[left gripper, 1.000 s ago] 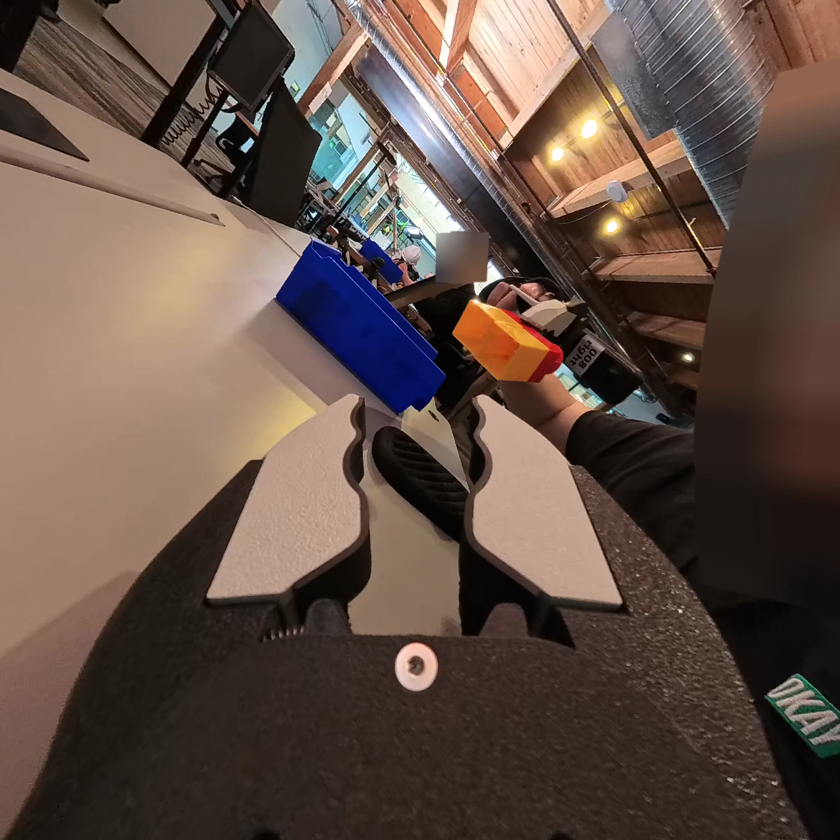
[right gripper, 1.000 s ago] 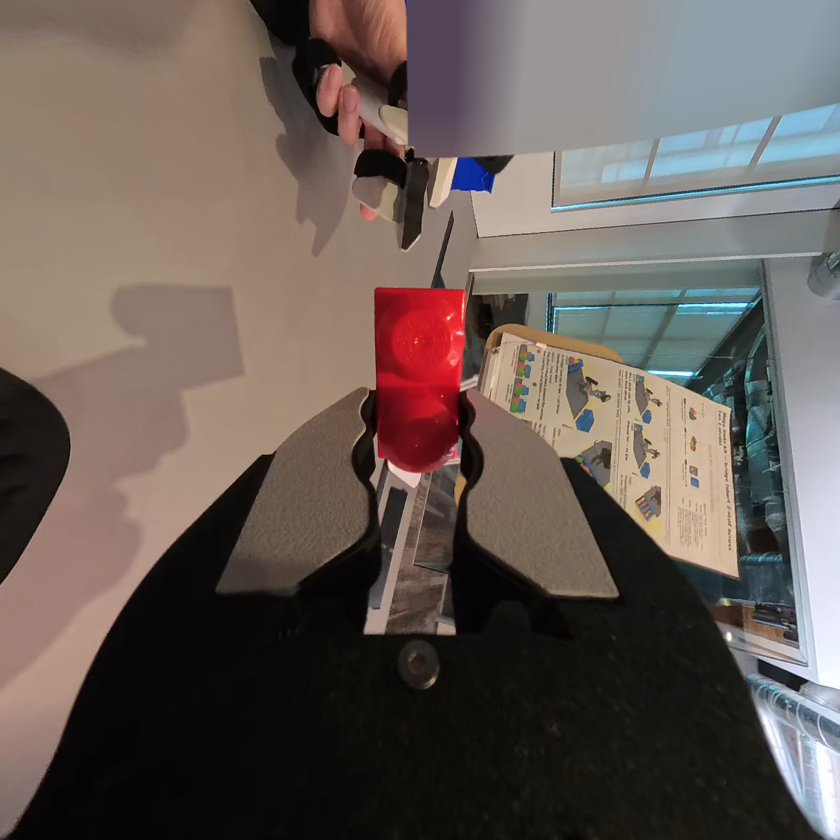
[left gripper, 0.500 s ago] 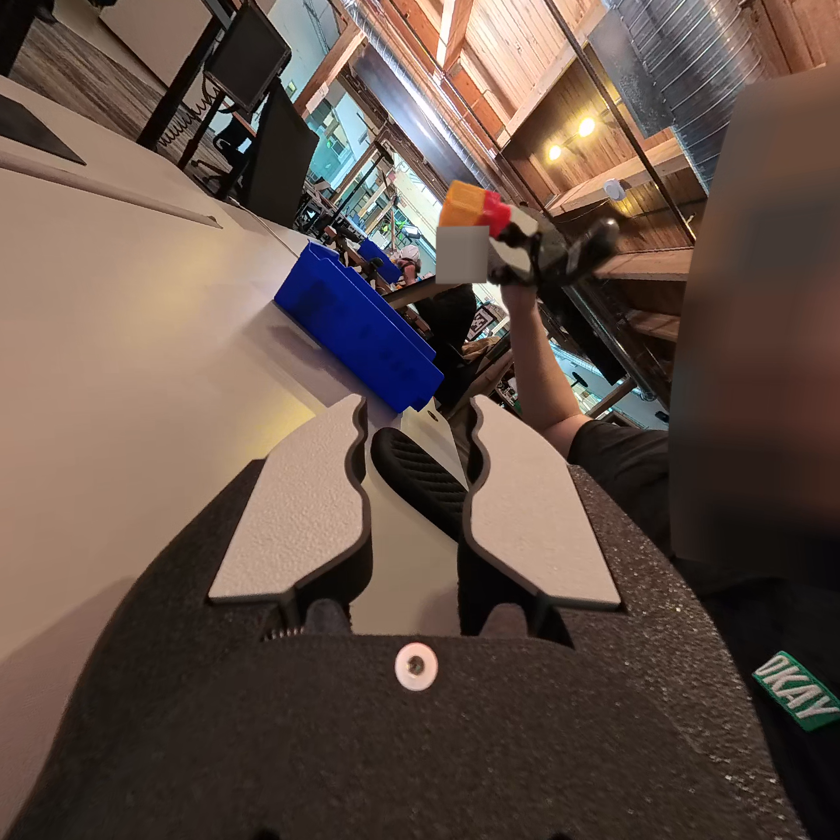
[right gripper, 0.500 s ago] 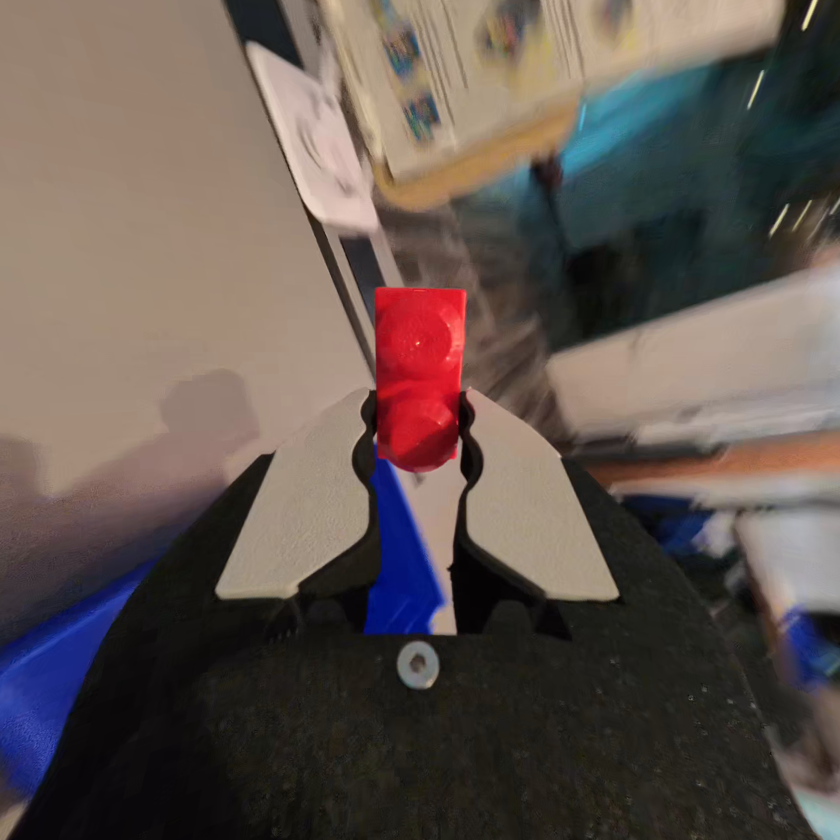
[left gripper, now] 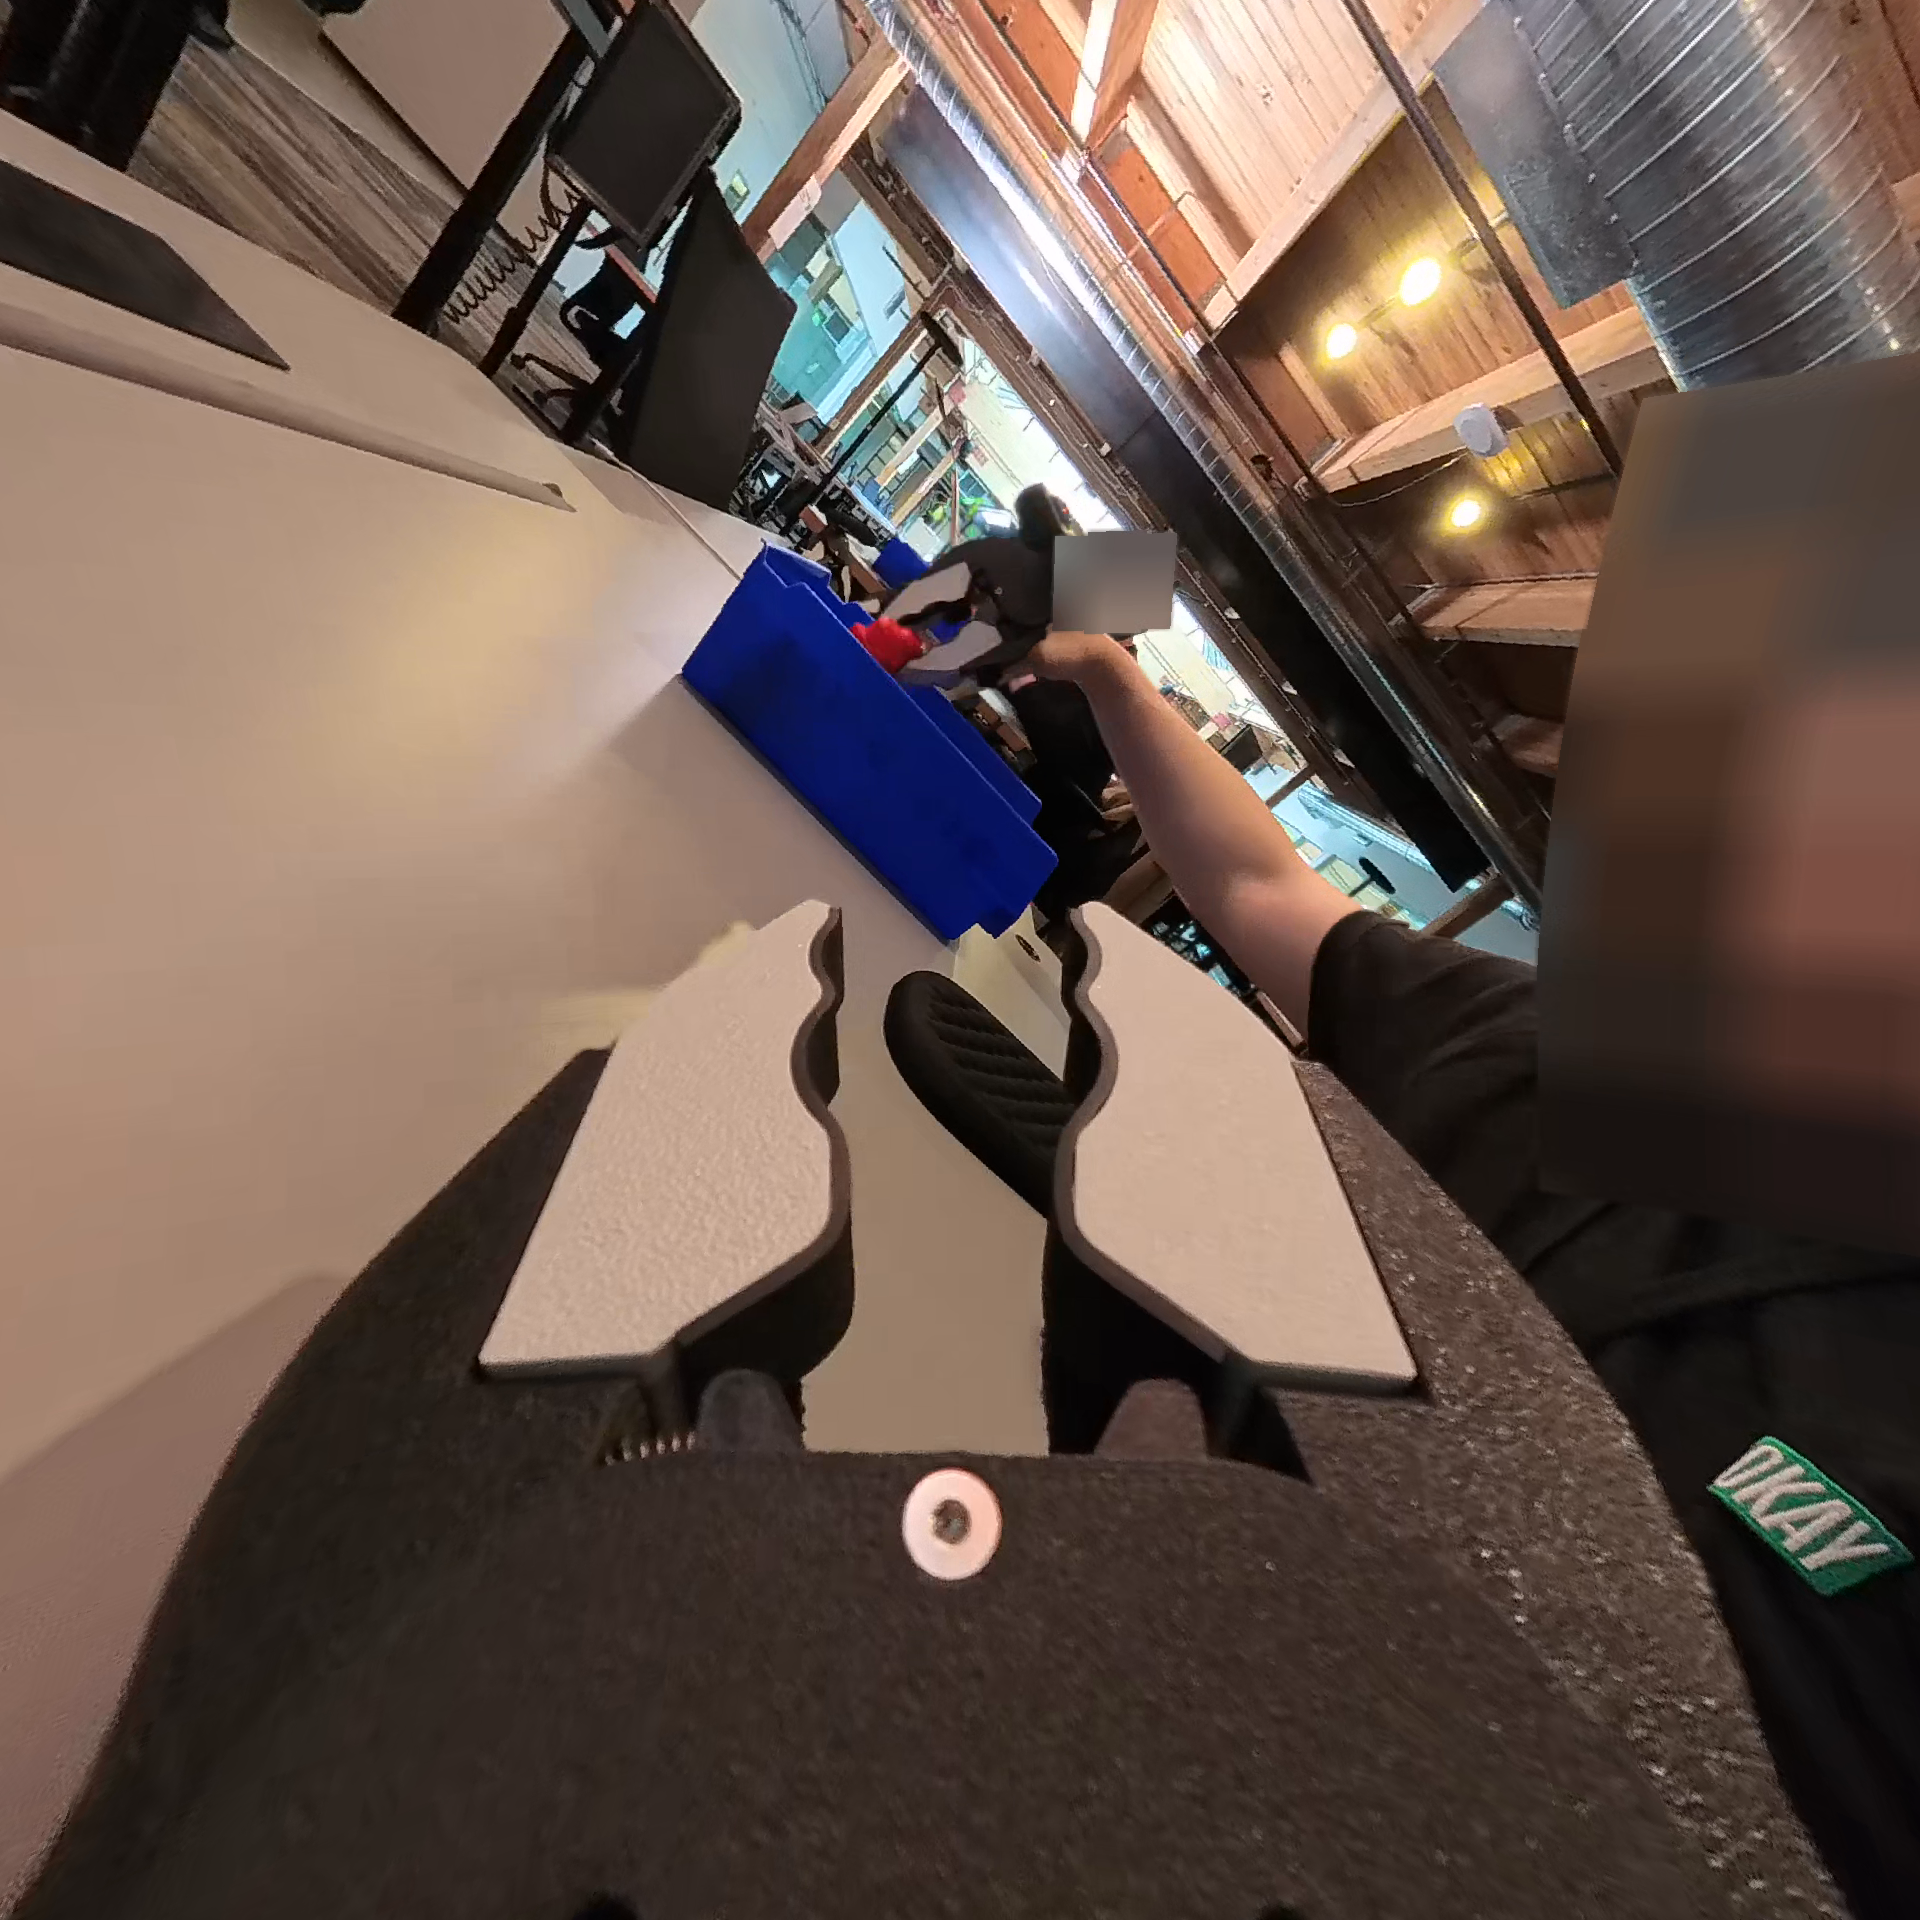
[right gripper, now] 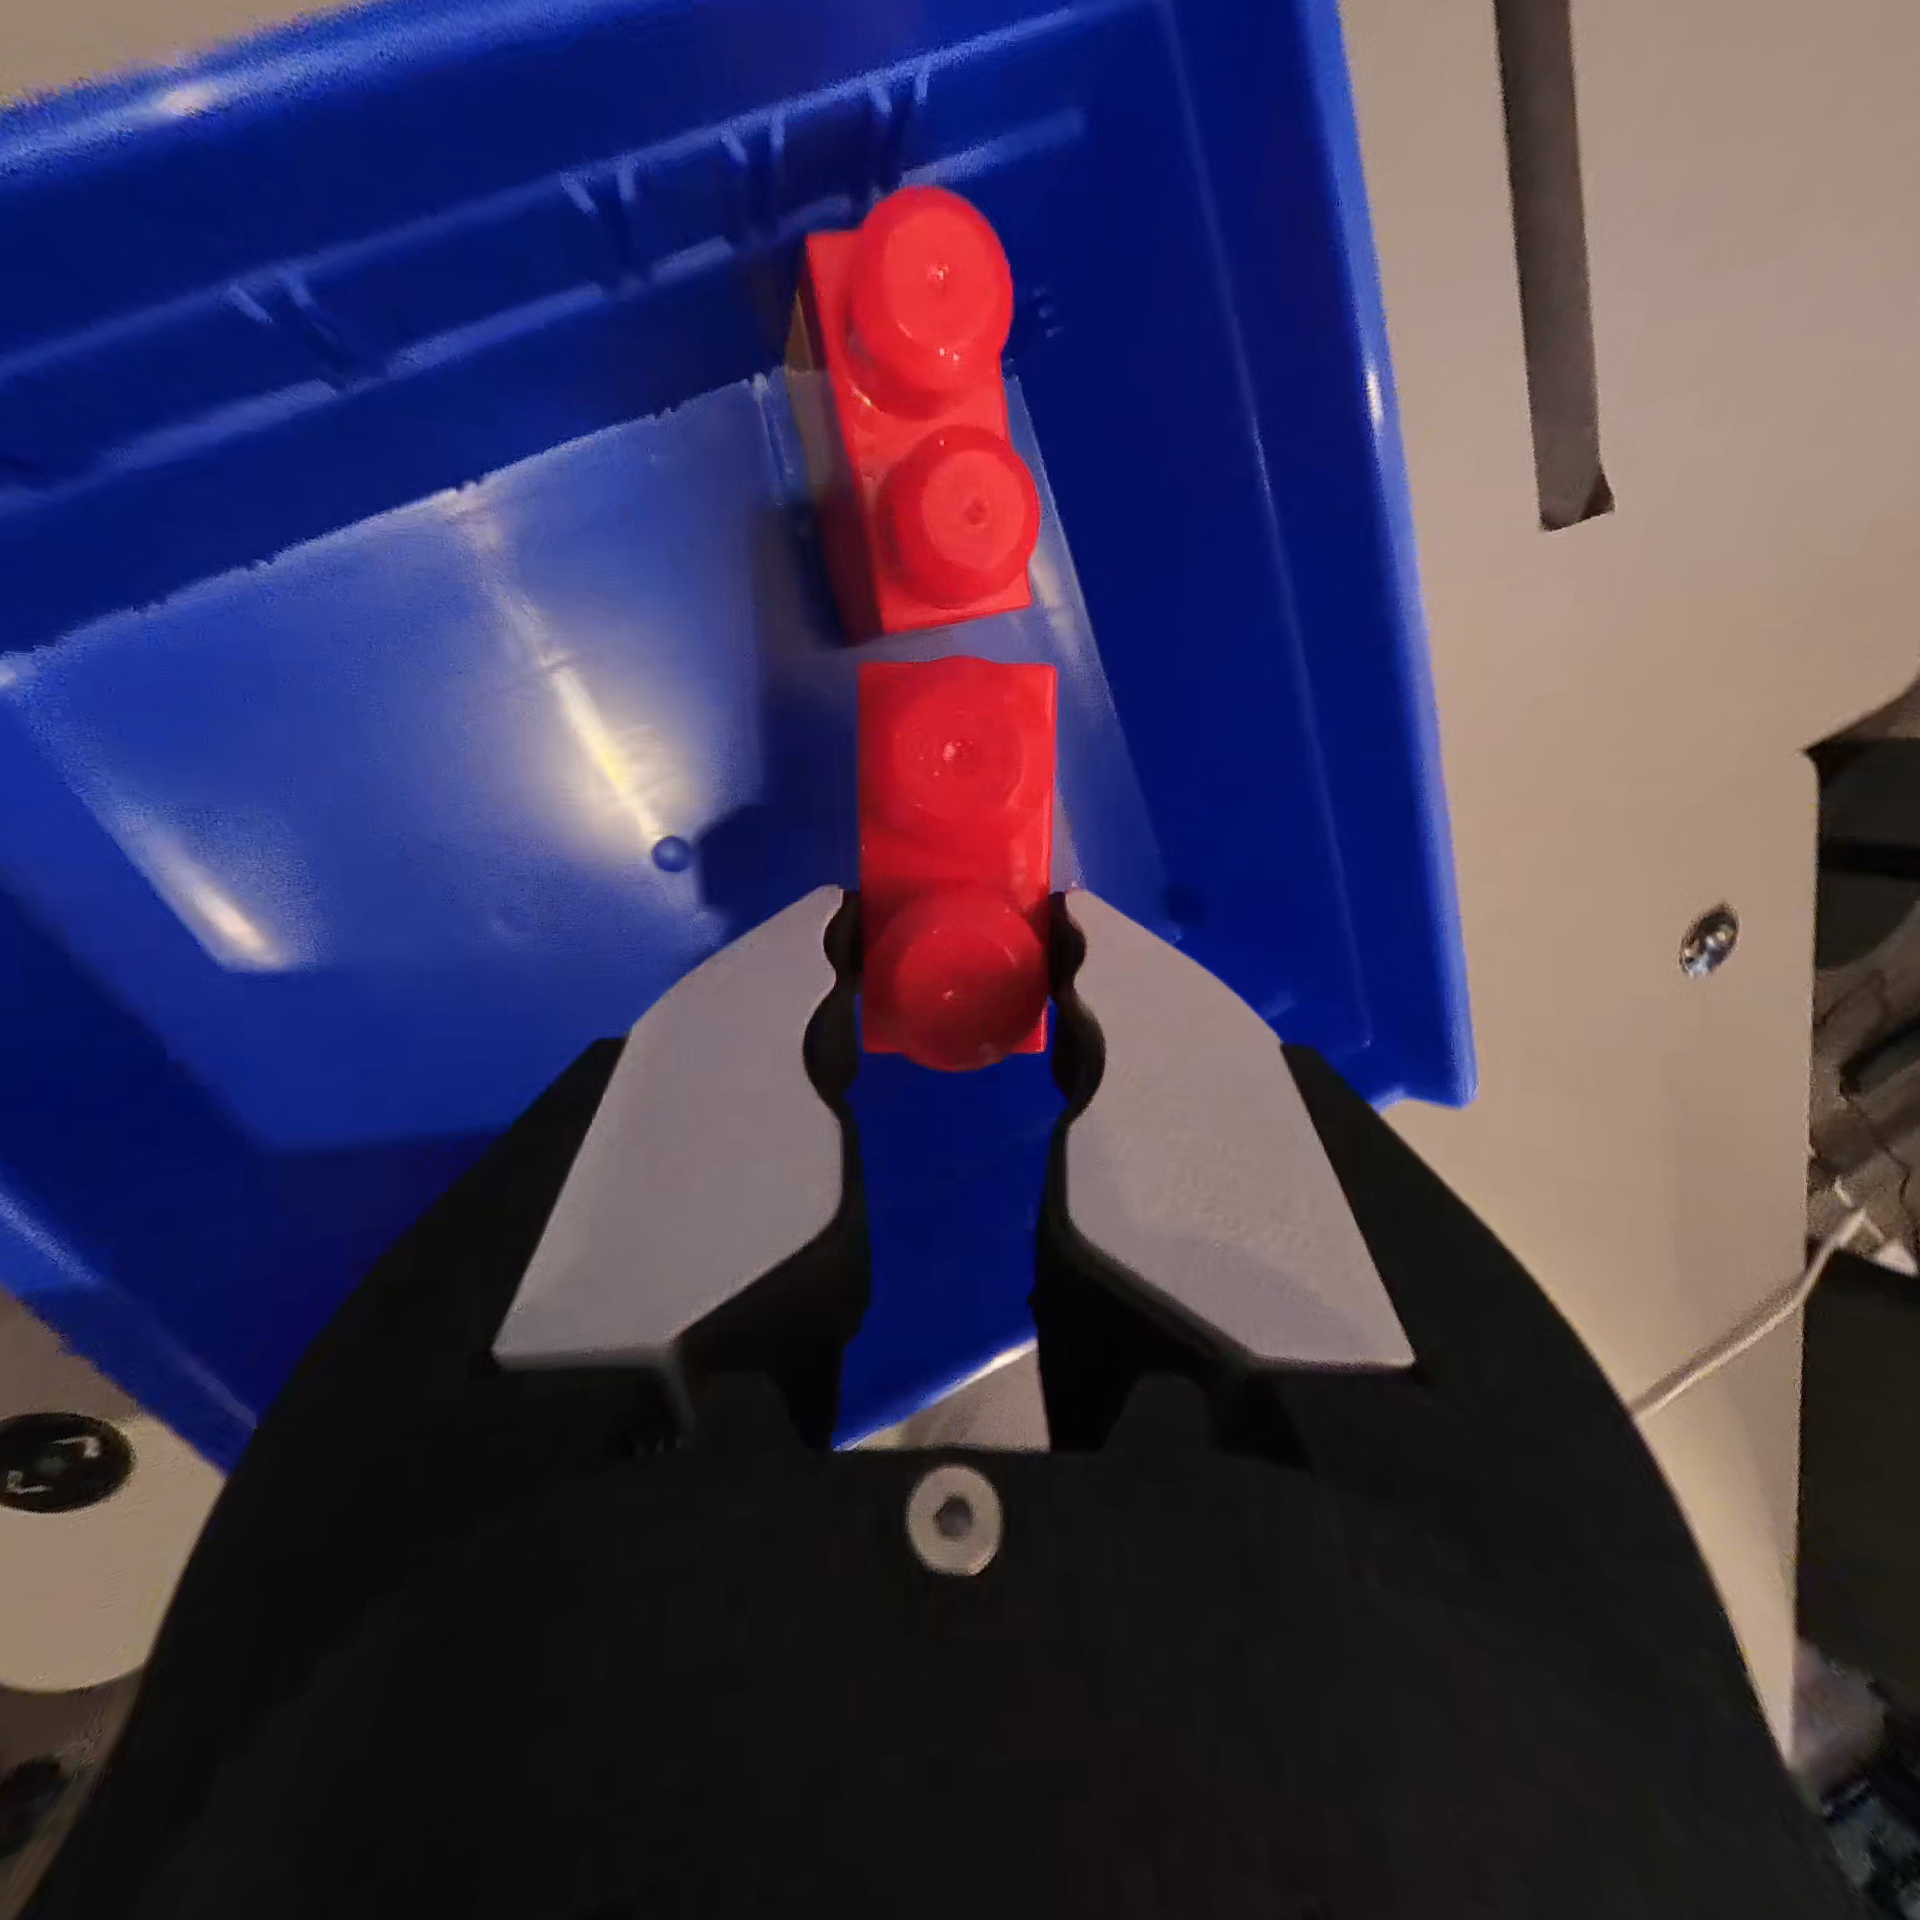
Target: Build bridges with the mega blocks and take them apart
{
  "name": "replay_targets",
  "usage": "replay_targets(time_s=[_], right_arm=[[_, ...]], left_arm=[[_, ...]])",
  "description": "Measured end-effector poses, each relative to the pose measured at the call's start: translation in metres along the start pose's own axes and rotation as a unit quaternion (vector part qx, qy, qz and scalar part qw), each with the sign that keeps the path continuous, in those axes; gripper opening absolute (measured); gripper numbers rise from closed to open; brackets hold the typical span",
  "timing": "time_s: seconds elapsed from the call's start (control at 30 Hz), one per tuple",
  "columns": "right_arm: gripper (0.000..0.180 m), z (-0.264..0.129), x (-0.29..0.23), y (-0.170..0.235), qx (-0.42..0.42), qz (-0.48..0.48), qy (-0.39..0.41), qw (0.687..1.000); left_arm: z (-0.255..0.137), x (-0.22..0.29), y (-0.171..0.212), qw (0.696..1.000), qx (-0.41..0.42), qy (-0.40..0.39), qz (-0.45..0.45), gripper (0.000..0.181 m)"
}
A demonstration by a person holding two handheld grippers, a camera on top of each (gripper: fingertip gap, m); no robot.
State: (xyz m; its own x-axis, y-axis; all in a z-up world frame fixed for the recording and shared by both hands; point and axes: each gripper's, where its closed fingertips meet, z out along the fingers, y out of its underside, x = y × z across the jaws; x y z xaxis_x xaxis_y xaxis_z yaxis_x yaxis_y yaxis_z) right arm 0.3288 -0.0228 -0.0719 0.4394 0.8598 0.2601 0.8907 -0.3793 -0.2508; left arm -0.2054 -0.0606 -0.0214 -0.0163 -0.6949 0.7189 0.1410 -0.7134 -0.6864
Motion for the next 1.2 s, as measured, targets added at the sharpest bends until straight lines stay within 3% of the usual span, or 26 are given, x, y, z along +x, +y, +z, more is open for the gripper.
replay_targets(time_s=[0.33, 0.7, 0.8, 0.93, 1.03, 1.2], right_arm=[[0.034, 0.037, 0.016, 0.02, -0.053, -0.087, -0.076, 0.992], [0.035, 0.047, 0.028, 0.025, -0.078, -0.11, -0.068, 0.989], [0.047, 0.043, 0.031, 0.022, -0.063, -0.087, -0.057, 0.993], [0.054, 0.017, 0.035, 0.017, -0.055, -0.092, -0.016, 0.994], [0.056, -0.024, 0.041, 0.004, -0.03, -0.084, 0.036, 0.995], [0.056, -0.116, 0.044, -0.066, 0.116, 0.015, 0.14, 0.983]], left_arm=[[0.008, 0.006, 0.013, 1.0, -0.001, -0.017, -0.014, 0.04], [0.018, 0.019, 0.015, 1.0, -0.009, -0.02, -0.008, 0.04], [0.019, 0.02, 0.013, 1.0, -0.006, -0.025, -0.001, 0.041], [0.017, 0.027, 0.012, 1.0, 0.001, -0.018, 0.002, 0.041], [0.009, 0.036, 0.011, 1.0, 0.008, -0.017, 0.014, 0.041], [-0.016, 0.053, 0.003, 0.997, 0.023, -0.041, 0.065, 0.042]])
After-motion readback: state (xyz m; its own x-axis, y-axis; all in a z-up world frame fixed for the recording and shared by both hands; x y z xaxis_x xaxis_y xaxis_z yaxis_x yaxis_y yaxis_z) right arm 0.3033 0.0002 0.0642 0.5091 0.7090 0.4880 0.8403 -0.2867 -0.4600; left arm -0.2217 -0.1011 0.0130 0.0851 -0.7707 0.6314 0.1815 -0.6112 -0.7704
